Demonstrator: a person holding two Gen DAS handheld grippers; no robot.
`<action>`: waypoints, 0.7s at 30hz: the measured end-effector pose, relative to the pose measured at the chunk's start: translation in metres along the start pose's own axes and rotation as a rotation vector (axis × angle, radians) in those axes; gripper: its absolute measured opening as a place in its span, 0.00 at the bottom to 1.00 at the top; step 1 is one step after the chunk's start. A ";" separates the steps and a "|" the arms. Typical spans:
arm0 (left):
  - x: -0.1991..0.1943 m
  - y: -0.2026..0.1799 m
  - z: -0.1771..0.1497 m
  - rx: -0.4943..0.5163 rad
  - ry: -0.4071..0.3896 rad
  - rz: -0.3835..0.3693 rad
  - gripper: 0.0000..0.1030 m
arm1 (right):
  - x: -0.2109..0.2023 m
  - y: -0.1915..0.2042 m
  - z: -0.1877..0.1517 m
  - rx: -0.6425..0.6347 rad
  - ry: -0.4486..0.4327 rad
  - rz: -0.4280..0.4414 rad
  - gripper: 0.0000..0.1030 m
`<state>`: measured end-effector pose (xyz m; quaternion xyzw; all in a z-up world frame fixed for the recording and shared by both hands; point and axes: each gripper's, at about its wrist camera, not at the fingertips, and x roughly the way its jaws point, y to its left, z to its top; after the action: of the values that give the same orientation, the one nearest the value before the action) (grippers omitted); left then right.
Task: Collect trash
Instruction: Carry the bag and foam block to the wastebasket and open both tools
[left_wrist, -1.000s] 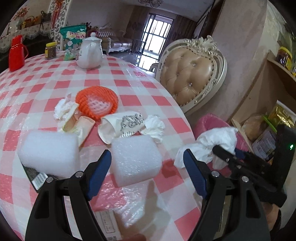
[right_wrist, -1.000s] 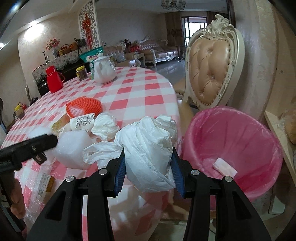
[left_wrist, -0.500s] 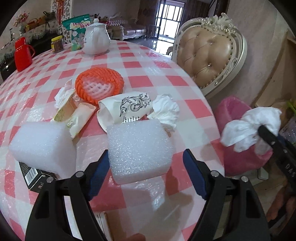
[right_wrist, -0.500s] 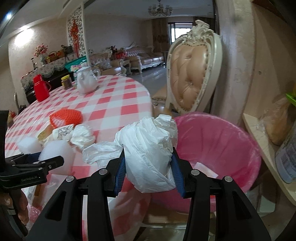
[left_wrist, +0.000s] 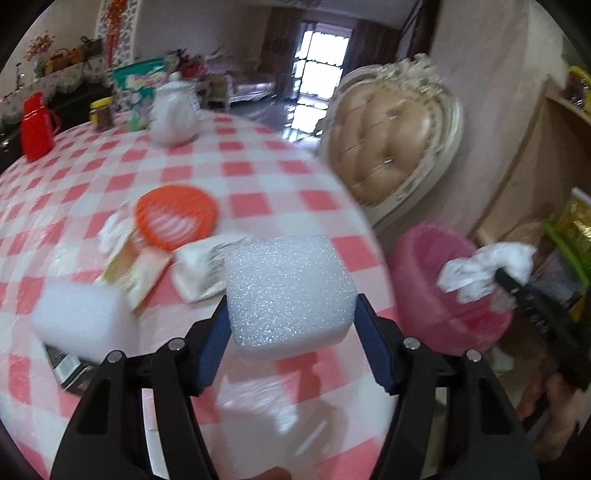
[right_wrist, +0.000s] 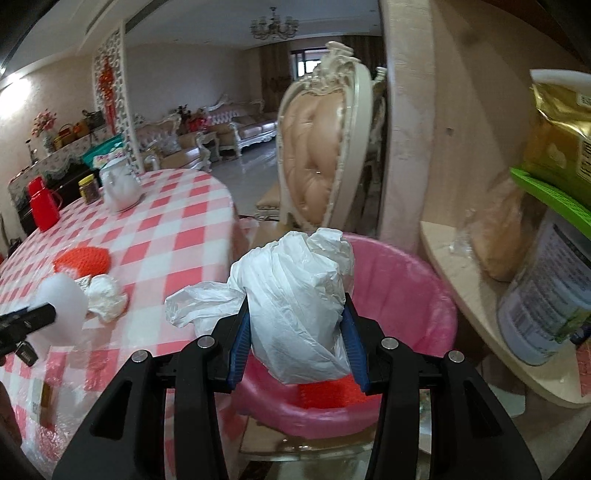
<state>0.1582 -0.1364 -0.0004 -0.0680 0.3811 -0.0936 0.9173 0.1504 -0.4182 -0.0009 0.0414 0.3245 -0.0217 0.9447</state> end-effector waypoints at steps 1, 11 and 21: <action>0.000 -0.007 0.003 0.011 -0.007 -0.014 0.62 | 0.000 -0.003 0.000 0.004 -0.001 -0.006 0.43; 0.013 -0.091 0.033 0.135 -0.052 -0.205 0.62 | 0.000 -0.036 0.000 0.046 -0.002 -0.076 0.43; 0.043 -0.138 0.050 0.179 -0.018 -0.325 0.62 | 0.005 -0.057 -0.002 0.065 0.006 -0.111 0.43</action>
<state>0.2073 -0.2780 0.0324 -0.0477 0.3469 -0.2734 0.8959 0.1492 -0.4749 -0.0087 0.0541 0.3283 -0.0844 0.9392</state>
